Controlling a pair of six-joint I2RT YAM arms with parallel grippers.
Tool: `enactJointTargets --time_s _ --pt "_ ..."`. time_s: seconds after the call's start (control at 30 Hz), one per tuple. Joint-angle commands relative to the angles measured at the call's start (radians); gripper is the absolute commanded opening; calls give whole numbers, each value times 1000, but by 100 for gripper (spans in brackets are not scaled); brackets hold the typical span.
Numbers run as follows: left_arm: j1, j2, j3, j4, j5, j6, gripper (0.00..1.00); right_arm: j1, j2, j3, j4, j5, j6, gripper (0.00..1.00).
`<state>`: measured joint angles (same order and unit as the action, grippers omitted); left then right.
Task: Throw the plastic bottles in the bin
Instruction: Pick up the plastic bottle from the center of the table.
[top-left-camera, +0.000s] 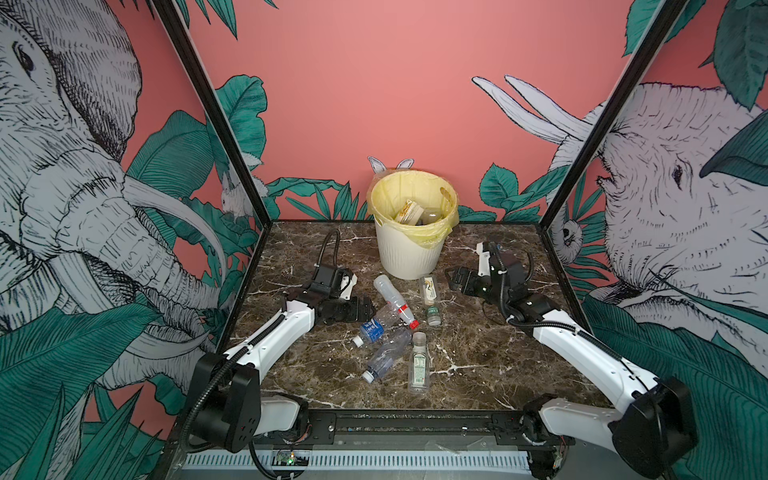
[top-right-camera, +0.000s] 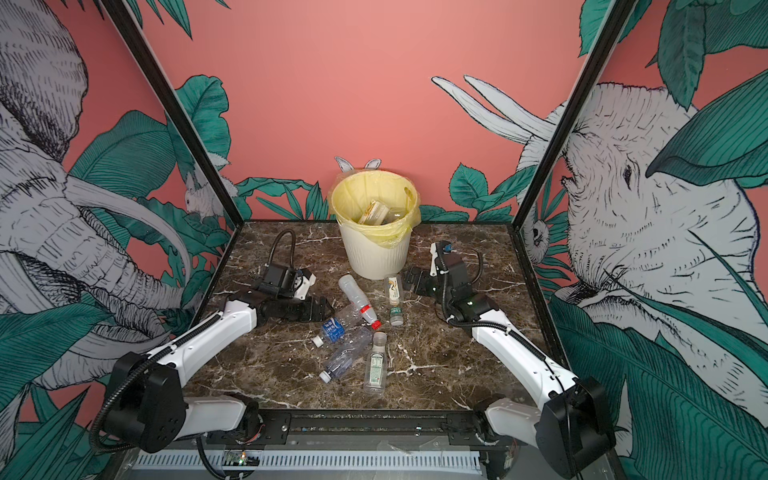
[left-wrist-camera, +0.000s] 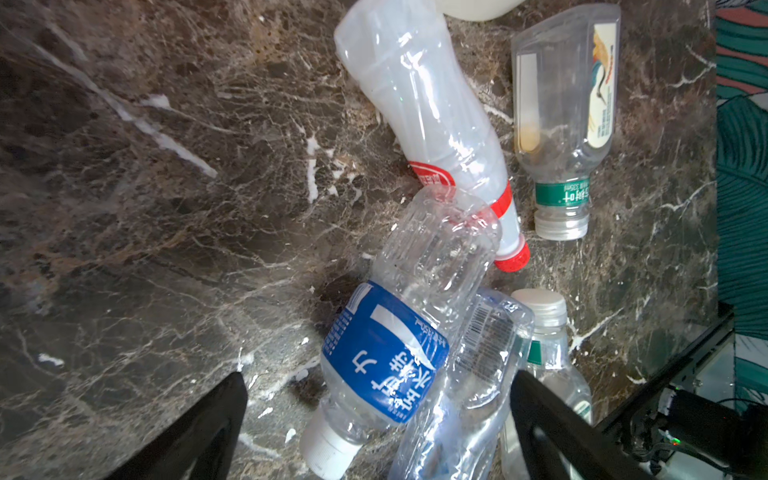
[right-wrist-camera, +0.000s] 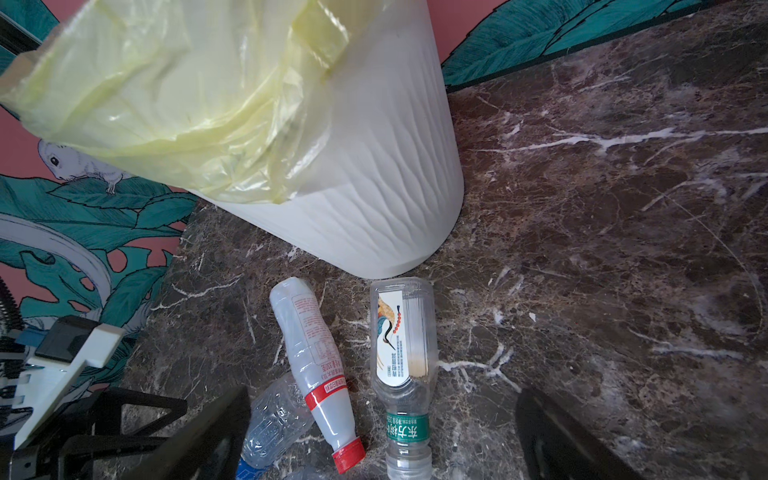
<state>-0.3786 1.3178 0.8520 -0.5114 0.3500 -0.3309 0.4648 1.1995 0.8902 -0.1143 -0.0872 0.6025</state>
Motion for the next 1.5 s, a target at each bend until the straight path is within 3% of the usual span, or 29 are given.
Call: enactJointTargets --time_s 0.0,1.47 --pt "-6 3 22 -33 -12 48 99 3 9 -6 51 -8 20 99" --pt "-155 207 92 17 -118 64 94 4 42 -17 81 -26 47 99"
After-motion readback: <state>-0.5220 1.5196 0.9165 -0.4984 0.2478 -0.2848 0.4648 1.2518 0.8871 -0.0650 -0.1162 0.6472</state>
